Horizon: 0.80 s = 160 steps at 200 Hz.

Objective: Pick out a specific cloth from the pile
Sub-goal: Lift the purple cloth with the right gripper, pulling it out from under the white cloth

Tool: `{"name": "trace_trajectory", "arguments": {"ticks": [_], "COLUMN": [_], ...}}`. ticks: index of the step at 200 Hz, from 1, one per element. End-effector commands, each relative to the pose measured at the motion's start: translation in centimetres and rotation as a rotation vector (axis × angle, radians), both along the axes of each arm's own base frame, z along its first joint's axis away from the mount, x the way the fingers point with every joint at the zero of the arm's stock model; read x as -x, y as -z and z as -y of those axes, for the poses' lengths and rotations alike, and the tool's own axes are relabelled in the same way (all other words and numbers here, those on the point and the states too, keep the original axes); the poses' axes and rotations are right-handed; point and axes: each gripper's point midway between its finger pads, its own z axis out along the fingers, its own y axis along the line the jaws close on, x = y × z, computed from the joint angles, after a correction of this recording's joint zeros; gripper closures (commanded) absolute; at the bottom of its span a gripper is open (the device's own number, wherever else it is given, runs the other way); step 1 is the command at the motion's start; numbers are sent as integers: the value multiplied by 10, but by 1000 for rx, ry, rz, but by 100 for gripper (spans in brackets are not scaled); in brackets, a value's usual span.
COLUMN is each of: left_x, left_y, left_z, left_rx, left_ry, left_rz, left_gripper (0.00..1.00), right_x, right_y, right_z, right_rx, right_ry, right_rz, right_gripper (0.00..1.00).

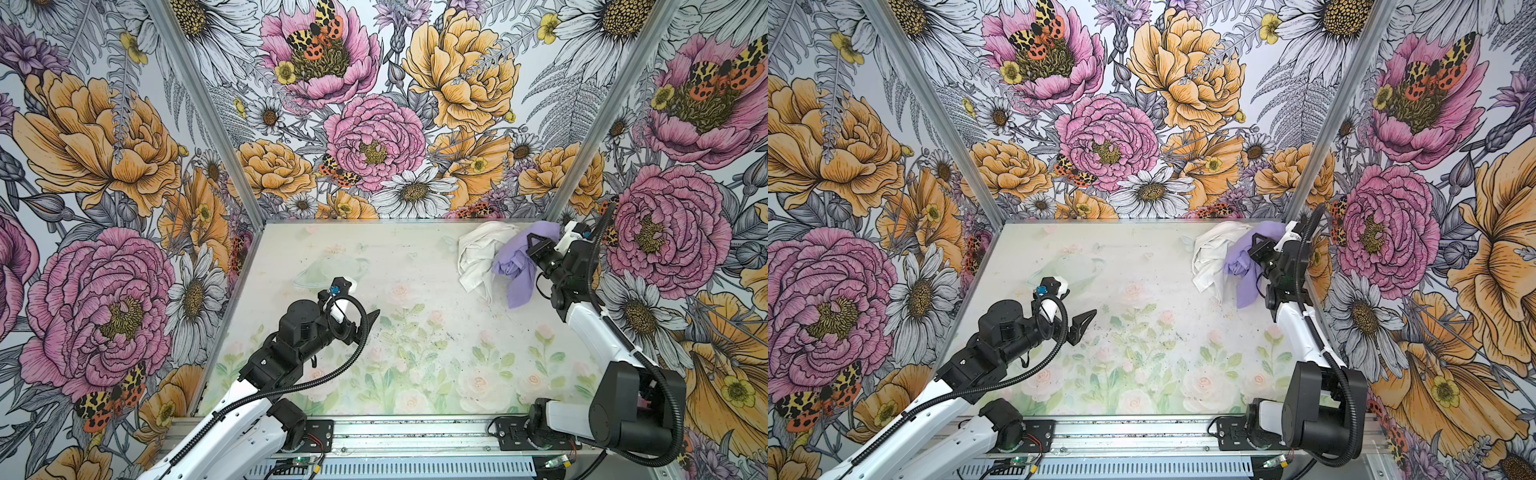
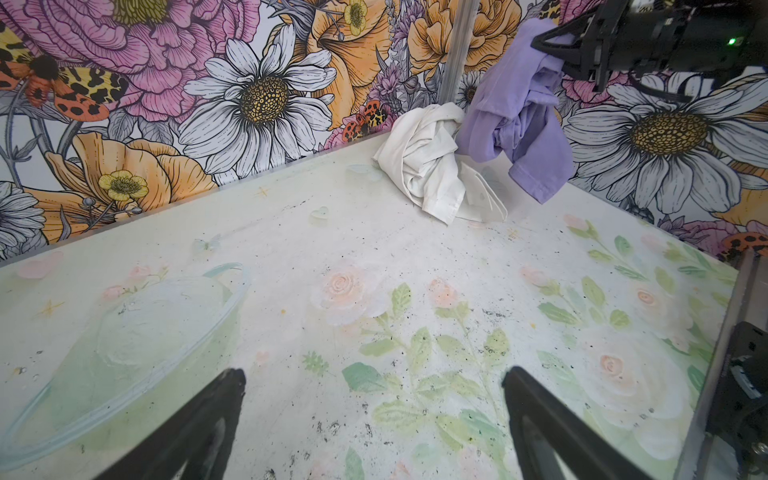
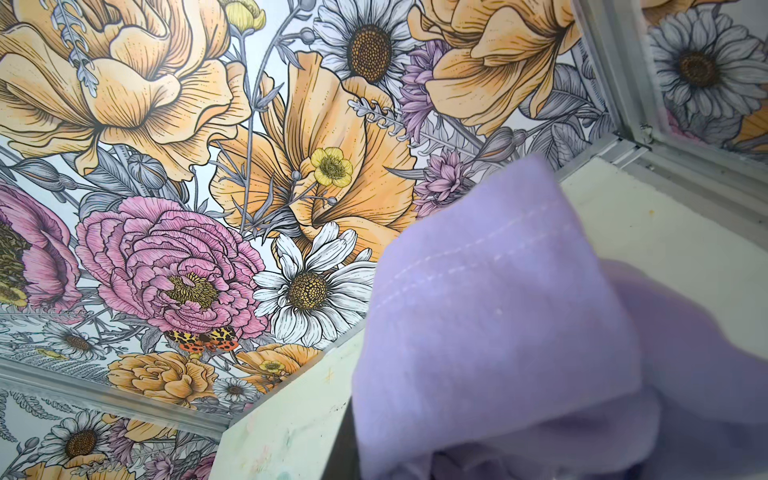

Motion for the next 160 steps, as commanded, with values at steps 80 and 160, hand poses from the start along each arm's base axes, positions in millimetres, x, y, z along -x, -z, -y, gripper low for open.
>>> {"name": "trace_trajectory", "arguments": {"ticks": [80,160], "left_x": [1,1], "left_y": [1,0], "left_z": [-1,-2], "left_rx": [-22,-21], "left_ry": [-4,-6], "left_rz": [16,19], "left_gripper": [1,1], "right_x": [10,8], "right_y": [-91,-121], "right_z": [-24,-66], "right_rx": [145,253], "right_ry": [-42,-149], "right_rz": [179,216], "right_gripper": [100,100]}}
